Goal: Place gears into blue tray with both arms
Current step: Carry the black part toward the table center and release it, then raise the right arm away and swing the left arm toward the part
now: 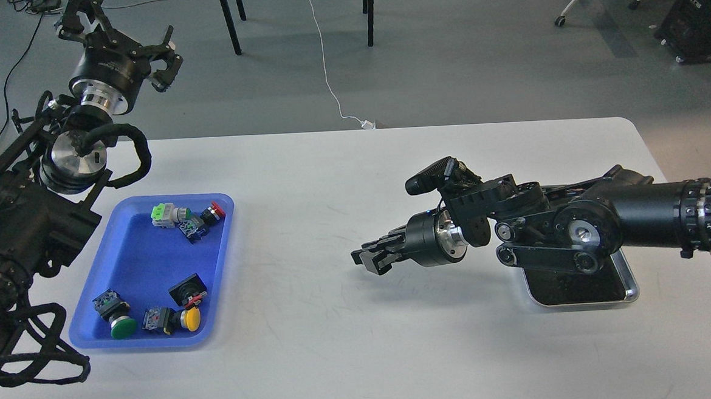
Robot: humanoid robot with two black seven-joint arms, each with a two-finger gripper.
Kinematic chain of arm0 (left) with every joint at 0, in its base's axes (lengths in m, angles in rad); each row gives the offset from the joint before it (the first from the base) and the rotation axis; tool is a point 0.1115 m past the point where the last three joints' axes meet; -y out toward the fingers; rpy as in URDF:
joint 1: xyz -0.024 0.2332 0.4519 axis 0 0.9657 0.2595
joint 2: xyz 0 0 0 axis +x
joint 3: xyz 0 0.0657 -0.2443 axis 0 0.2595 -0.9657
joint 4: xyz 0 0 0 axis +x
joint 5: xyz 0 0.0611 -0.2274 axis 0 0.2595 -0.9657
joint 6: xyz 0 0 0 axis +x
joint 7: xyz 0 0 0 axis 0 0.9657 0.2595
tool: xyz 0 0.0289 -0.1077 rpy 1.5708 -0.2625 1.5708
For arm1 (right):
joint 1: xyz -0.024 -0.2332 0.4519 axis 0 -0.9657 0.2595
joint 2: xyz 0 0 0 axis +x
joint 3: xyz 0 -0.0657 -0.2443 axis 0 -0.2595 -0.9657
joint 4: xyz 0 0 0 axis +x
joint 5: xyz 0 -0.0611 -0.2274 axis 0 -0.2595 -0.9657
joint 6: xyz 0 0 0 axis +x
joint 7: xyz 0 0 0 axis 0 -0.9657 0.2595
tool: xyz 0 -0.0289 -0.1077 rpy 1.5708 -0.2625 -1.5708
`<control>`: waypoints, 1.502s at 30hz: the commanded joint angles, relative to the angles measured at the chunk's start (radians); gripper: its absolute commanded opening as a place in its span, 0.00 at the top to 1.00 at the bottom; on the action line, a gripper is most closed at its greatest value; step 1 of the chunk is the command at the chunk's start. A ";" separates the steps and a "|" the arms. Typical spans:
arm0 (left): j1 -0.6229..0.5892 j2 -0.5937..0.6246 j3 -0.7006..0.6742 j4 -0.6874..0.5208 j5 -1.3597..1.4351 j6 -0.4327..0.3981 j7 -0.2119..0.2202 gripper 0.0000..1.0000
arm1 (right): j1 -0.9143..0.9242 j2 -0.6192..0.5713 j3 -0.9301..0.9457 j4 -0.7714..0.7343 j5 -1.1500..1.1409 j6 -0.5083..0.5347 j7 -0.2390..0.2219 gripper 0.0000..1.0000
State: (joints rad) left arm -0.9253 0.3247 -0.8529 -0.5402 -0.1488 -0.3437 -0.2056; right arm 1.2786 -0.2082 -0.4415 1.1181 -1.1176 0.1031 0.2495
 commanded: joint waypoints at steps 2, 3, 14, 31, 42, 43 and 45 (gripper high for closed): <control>0.003 -0.004 0.000 0.000 0.000 0.002 -0.003 0.02 | -0.044 0.024 0.000 -0.014 -0.002 -0.002 0.002 0.86; 0.003 -0.006 -0.002 0.000 0.000 0.003 -0.003 0.02 | -0.051 0.027 0.000 -0.012 -0.004 -0.002 0.002 0.85; 0.002 -0.003 0.000 0.000 0.002 0.003 -0.005 0.02 | -0.058 0.043 -0.006 -0.064 -0.010 0.000 0.001 0.67; 0.005 0.091 0.072 -0.116 0.026 -0.011 0.003 0.02 | -0.021 -0.049 0.292 -0.080 0.012 0.009 -0.001 0.04; 0.005 0.307 0.281 -0.512 0.320 -0.003 0.005 0.02 | -0.246 -0.243 0.831 -0.083 0.390 0.030 0.004 0.01; 0.005 0.324 0.297 -0.549 0.354 -0.005 0.006 0.02 | -0.252 -0.256 0.852 -0.084 0.428 0.046 0.004 0.01; 0.005 0.353 0.322 -0.627 0.391 -0.011 0.009 0.02 | -0.259 -0.298 0.885 -0.090 0.507 0.073 0.004 0.01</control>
State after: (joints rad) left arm -0.9218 0.6339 -0.5659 -1.0632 0.1777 -0.3473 -0.2003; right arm 1.0356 -0.4576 0.3876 1.0342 -0.7189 0.1429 0.2528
